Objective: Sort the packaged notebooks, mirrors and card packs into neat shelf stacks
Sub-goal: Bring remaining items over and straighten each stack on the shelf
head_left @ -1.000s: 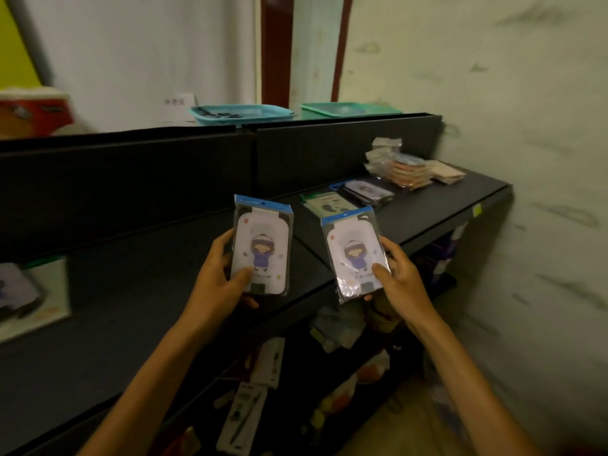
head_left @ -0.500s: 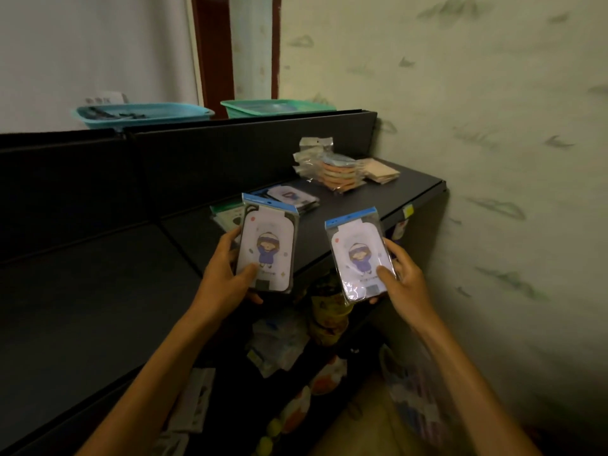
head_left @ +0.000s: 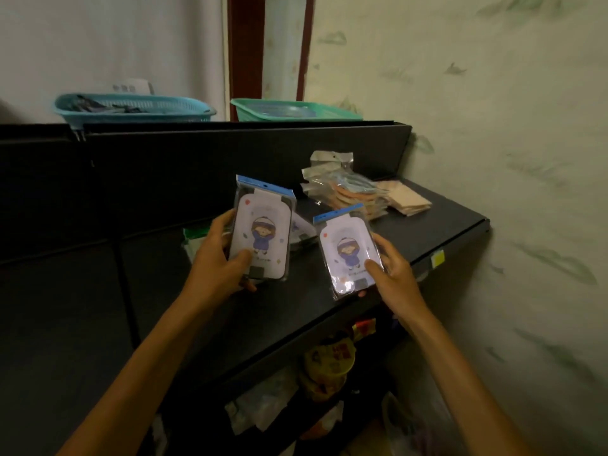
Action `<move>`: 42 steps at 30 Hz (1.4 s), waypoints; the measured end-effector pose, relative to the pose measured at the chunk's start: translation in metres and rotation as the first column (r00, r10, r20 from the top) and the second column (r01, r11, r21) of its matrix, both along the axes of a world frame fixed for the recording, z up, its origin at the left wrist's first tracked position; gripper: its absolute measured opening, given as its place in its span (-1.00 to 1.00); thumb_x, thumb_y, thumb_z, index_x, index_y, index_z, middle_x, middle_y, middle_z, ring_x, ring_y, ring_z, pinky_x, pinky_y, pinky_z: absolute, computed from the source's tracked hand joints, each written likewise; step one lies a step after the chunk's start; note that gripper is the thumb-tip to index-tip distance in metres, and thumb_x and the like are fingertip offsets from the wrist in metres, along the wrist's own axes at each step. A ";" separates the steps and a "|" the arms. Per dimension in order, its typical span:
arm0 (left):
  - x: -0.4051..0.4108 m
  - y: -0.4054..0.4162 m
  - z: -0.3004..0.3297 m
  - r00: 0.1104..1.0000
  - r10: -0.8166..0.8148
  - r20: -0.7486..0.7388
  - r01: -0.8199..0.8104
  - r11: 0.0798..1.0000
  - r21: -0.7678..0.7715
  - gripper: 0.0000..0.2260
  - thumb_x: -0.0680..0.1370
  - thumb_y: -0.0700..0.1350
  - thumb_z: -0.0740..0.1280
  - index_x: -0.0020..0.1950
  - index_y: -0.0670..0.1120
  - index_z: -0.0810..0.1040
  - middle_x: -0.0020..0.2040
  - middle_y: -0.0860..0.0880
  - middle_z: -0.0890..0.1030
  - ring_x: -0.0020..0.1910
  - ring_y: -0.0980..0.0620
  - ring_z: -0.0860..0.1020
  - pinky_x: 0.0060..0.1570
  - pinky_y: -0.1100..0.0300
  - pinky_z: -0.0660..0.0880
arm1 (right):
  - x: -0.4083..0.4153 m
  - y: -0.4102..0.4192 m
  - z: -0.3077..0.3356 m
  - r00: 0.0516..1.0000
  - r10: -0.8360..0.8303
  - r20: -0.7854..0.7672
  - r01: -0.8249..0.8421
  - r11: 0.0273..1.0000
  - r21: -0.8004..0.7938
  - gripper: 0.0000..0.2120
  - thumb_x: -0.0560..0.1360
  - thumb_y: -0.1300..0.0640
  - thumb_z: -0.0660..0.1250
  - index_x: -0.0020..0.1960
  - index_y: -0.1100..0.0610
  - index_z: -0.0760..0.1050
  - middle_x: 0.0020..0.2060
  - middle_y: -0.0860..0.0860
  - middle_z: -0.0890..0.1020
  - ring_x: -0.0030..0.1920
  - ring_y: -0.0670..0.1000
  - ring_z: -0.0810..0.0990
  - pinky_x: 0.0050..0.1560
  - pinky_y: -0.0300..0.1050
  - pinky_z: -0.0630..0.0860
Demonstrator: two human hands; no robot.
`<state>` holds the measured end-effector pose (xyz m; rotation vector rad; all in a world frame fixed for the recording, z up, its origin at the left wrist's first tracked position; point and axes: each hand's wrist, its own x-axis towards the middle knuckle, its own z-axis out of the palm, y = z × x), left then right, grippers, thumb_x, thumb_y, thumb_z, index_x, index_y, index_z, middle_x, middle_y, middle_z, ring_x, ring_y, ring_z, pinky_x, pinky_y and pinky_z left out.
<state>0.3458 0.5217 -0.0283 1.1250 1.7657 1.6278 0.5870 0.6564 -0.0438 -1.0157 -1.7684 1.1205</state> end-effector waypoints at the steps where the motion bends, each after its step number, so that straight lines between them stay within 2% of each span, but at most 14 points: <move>1: -0.004 0.004 0.001 1.000 0.024 -0.009 -0.024 1.000 0.007 -0.41 0.54 -0.28 0.27 0.46 0.13 0.15 0.27 0.02 0.43 -0.02 0.09 0.52 -0.44 0.29 0.55 | -0.009 0.011 0.000 1.000 0.026 -0.004 -0.026 1.000 0.005 -0.59 0.56 0.26 0.23 0.33 -0.08 0.34 0.09 -0.10 0.56 0.06 -0.09 0.60 -0.08 -0.20 0.62; 3: -0.012 0.009 0.004 0.997 0.073 -0.018 -0.073 0.997 0.013 -0.40 0.54 -0.29 0.27 0.47 0.11 0.14 0.31 -0.02 0.43 0.04 0.04 0.52 -0.43 0.29 0.55 | -0.028 0.029 0.002 0.997 0.080 -0.019 -0.080 0.997 0.010 -0.59 0.55 0.26 0.24 0.33 -0.07 0.35 0.12 -0.07 0.57 0.07 -0.09 0.60 -0.03 -0.17 0.62; 5: -0.021 0.013 0.008 0.992 0.122 -0.019 -0.122 0.993 0.007 -0.40 0.54 -0.29 0.26 0.48 0.10 0.14 0.32 -0.05 0.44 0.05 0.01 0.54 -0.43 0.27 0.56 | -0.046 0.044 0.005 0.989 0.139 -0.050 -0.139 0.990 0.000 -0.59 0.55 0.29 0.24 0.32 -0.03 0.37 0.13 -0.02 0.57 0.07 -0.11 0.60 -0.08 -0.25 0.60; 9: -0.034 0.015 0.013 0.985 0.173 0.000 -0.173 0.985 -0.009 -0.40 0.53 -0.29 0.27 0.47 0.11 0.14 0.29 -0.04 0.46 -0.01 0.01 0.57 -0.43 0.24 0.58 | -0.078 0.069 0.011 0.968 0.245 -0.053 -0.246 0.969 -0.023 -0.60 0.55 0.29 0.24 0.35 0.05 0.35 0.20 0.04 0.55 0.12 -0.02 0.59 -0.12 -0.24 0.62; 12: -0.039 0.017 0.011 0.975 0.220 0.023 -0.220 0.975 -0.023 -0.40 0.53 -0.29 0.27 0.47 0.09 0.15 0.24 -0.02 0.48 -0.03 0.02 0.58 -0.43 0.24 0.58 | -0.099 0.082 0.013 0.952 0.305 -0.018 -0.306 0.952 -0.033 -0.61 0.55 0.28 0.23 0.34 0.05 0.35 0.19 0.04 0.55 0.08 -0.05 0.59 -0.17 -0.31 0.59; 15: -0.038 0.021 0.009 0.962 0.268 0.052 -0.267 0.963 -0.028 -0.41 0.54 -0.29 0.27 0.47 0.10 0.16 0.21 0.01 0.49 0.00 0.01 0.58 -0.42 0.22 0.58 | -0.112 0.097 0.013 0.932 0.357 0.059 -0.355 0.934 -0.051 -0.60 0.56 0.26 0.23 0.37 0.05 0.33 0.20 0.05 0.54 0.05 -0.05 0.59 -0.21 -0.29 0.59; 19: -0.032 0.030 0.006 0.936 0.345 0.073 -0.343 0.939 -0.034 -0.42 0.54 -0.29 0.27 0.46 0.11 0.17 0.13 0.08 0.49 -0.07 0.05 0.59 -0.43 0.25 0.57 | -0.121 0.117 0.010 0.897 0.408 0.172 -0.398 0.913 -0.088 -0.66 0.57 0.22 0.23 0.33 0.07 0.35 0.16 0.09 0.57 -0.03 -0.04 0.62 -0.30 -0.23 0.59; 25: -0.015 0.049 0.003 0.894 0.441 0.079 -0.437 0.897 -0.058 -0.43 0.54 -0.28 0.27 0.46 0.12 0.18 0.20 0.03 0.49 -0.03 0.06 0.57 -0.37 0.24 0.58 | -0.122 0.143 0.007 0.826 0.386 0.410 -0.456 0.886 0.085 -0.59 0.53 0.09 0.31 0.35 0.09 0.34 0.10 0.06 0.61 -0.11 -0.10 0.57 -0.30 -0.33 0.47; 28: -0.005 0.059 0.003 0.881 0.469 0.061 -0.466 0.883 -0.056 -0.43 0.54 -0.28 0.27 0.45 0.12 0.19 0.25 -0.02 0.49 0.09 0.00 0.56 -0.25 0.17 0.59 | -0.120 0.148 0.008 0.785 0.316 0.533 -0.478 0.856 0.196 -0.53 0.50 0.02 0.34 0.36 0.07 0.33 0.11 0.03 0.56 -0.03 -0.06 0.56 -0.11 -0.20 0.54; 30: 0.002 0.066 0.003 0.878 0.473 0.072 -0.470 0.881 -0.061 -0.43 0.54 -0.27 0.28 0.45 0.12 0.18 0.23 -0.01 0.50 0.07 -0.02 0.58 -0.29 0.15 0.60 | -0.118 0.154 0.009 0.766 0.300 0.569 -0.514 0.817 0.262 -0.51 0.49 0.00 0.36 0.37 0.07 0.33 0.18 0.03 0.47 0.11 -0.01 0.52 0.07 -0.10 0.53; 32: 0.010 0.074 0.005 0.876 0.474 0.084 -0.470 0.880 -0.062 -0.43 0.53 -0.27 0.28 0.45 0.11 0.19 0.20 0.00 0.50 0.03 -0.01 0.59 -0.34 0.18 0.59 | -0.118 0.162 0.011 0.760 0.322 0.564 -0.554 0.775 0.304 -0.53 0.49 0.00 0.35 0.36 0.06 0.34 0.23 0.02 0.43 0.19 0.01 0.47 0.16 -0.03 0.52; 37: 0.030 0.097 0.003 0.872 0.465 0.151 -0.455 0.885 -0.098 -0.45 0.53 -0.28 0.29 0.44 0.06 0.21 0.18 -0.03 0.52 0.01 0.00 0.59 -0.39 0.21 0.59 | -0.118 0.171 0.014 0.711 0.354 0.608 -0.642 0.679 0.355 -0.52 0.51 -0.02 0.31 0.39 0.03 0.31 0.31 0.00 0.39 0.29 0.00 0.40 0.27 -0.07 0.42; 42: 0.033 0.113 0.006 0.858 0.458 0.232 -0.443 0.889 -0.116 -0.44 0.51 -0.28 0.32 0.44 0.04 0.23 0.22 -0.10 0.52 0.01 -0.05 0.60 -0.38 0.17 0.59 | -0.119 0.177 0.019 0.718 0.373 0.588 -0.658 0.639 0.398 -0.56 0.51 0.03 0.31 0.37 0.04 0.35 0.29 0.00 0.41 0.27 -0.01 0.41 0.26 -0.09 0.42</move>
